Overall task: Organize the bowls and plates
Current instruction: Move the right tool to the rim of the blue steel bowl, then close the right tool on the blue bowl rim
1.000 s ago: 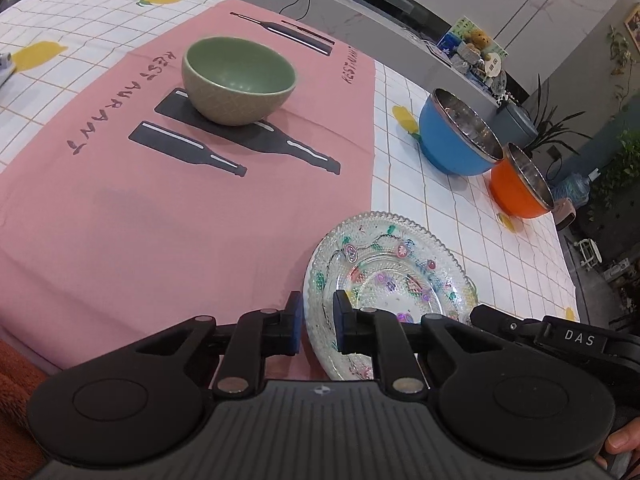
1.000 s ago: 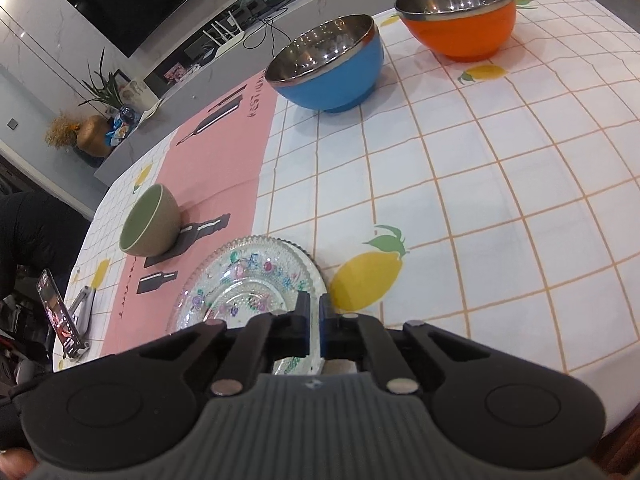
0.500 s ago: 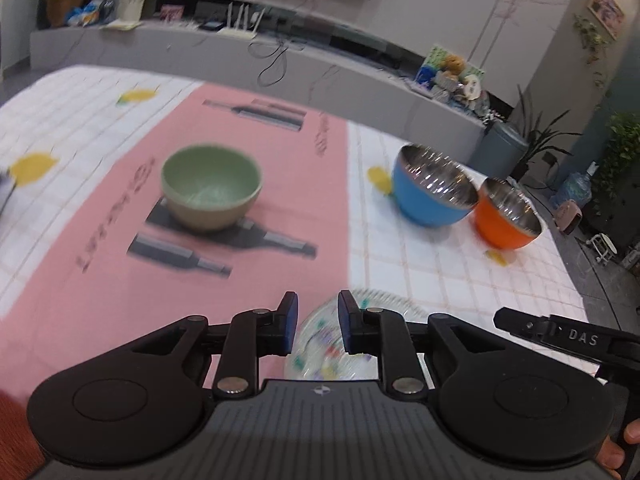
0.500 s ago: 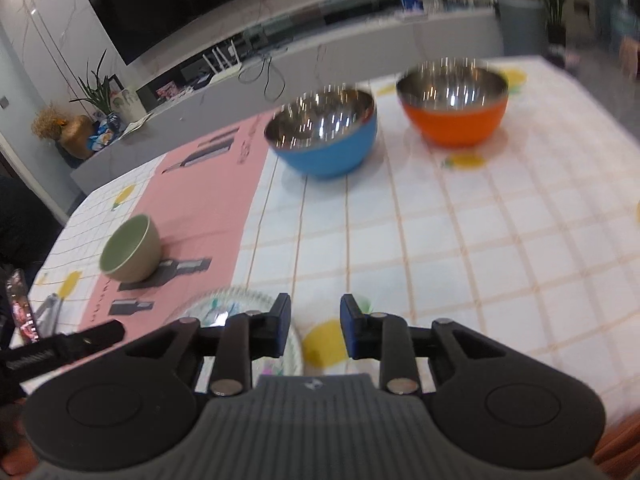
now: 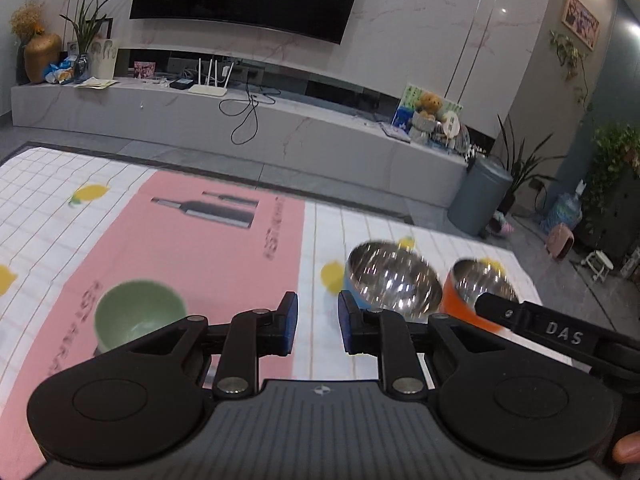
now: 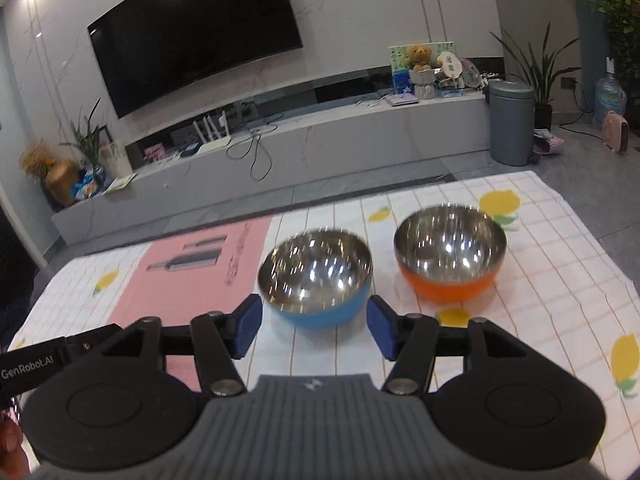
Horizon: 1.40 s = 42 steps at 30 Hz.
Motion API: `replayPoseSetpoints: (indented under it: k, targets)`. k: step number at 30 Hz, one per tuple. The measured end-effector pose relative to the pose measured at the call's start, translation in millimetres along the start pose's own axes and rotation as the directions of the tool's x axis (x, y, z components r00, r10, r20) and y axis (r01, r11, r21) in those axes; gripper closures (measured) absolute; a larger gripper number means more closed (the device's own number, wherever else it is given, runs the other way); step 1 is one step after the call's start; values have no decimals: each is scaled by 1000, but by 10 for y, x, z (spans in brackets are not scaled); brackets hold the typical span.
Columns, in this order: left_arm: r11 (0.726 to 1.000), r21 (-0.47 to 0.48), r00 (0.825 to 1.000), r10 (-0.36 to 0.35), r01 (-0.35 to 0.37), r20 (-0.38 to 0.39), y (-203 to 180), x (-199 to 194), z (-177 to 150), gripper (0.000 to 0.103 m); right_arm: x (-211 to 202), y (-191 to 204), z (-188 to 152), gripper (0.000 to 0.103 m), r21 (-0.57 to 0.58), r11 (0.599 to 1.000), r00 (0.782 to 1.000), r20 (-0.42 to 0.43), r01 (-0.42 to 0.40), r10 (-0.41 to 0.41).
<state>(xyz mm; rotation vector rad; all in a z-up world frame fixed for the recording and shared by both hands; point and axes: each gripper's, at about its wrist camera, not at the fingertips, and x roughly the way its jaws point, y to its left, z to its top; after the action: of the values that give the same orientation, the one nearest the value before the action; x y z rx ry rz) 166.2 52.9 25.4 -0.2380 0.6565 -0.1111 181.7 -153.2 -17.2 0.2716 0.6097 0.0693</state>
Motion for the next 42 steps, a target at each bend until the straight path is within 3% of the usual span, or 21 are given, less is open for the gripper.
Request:
replayPoseSetpoints:
  k: [7, 10, 15, 19, 23, 28, 31, 32, 33, 37, 40, 42]
  targets:
    - [1000, 0, 1000, 9, -9, 10, -94, 405, 183, 77, 417, -24, 266, 45, 51, 998, 999, -13, 48, -47]
    - [1000, -12, 1000, 12, -12, 2, -97, 581, 219, 70, 683, -60, 309, 45, 78, 994, 996, -59, 71, -67]
    - [1000, -19, 1000, -1, 1, -27, -10, 852, 189, 59, 963, -185, 289, 45, 177, 981, 989, -138, 79, -54]
    - [997, -69, 998, -31, 28, -51, 84, 1042, 128, 58, 1125, -285, 230, 45, 198, 976, 983, -178, 87, -52]
    - [993, -113, 997, -46, 39, -56, 121, 1154, 99, 58, 1310, -473, 185, 45, 298, 953, 979, -205, 60, 3]
    - [987, -145, 993, -83, 71, -80, 129, 1247, 8, 55, 1403, -533, 132, 46, 308, 946, 970, -241, 105, -30]
    - [984, -158, 989, -100, 83, -105, 116, 1285, -26, 55, 1457, -566, 88, 58, 332, 940, 968, -250, 84, 2]
    - [984, -156, 989, -100, 82, -112, 105, 1297, -33, 55, 1482, -582, 70, 68, 343, 936, 965, -261, 75, 18]
    - [985, -150, 989, -96, 79, -116, 97, 1296, -35, 55, 1497, -599, 44, 72, 356, 932, 963, -269, 65, 35]
    - [990, -119, 986, -95, 79, -138, 67, 1309, -32, 56, 1467, -619, 17, 81, 368, 929, 963, -265, 46, 57]
    - [991, -99, 981, -105, 90, -161, 25, 1331, -43, 61, 1436, -546, 13, 87, 327, 944, 955, -291, 47, 53]
    - [996, -69, 981, -76, 64, -177, -1, 1350, -56, 66, 1438, -522, 24, 92, 317, 948, 948, -311, 34, 71]
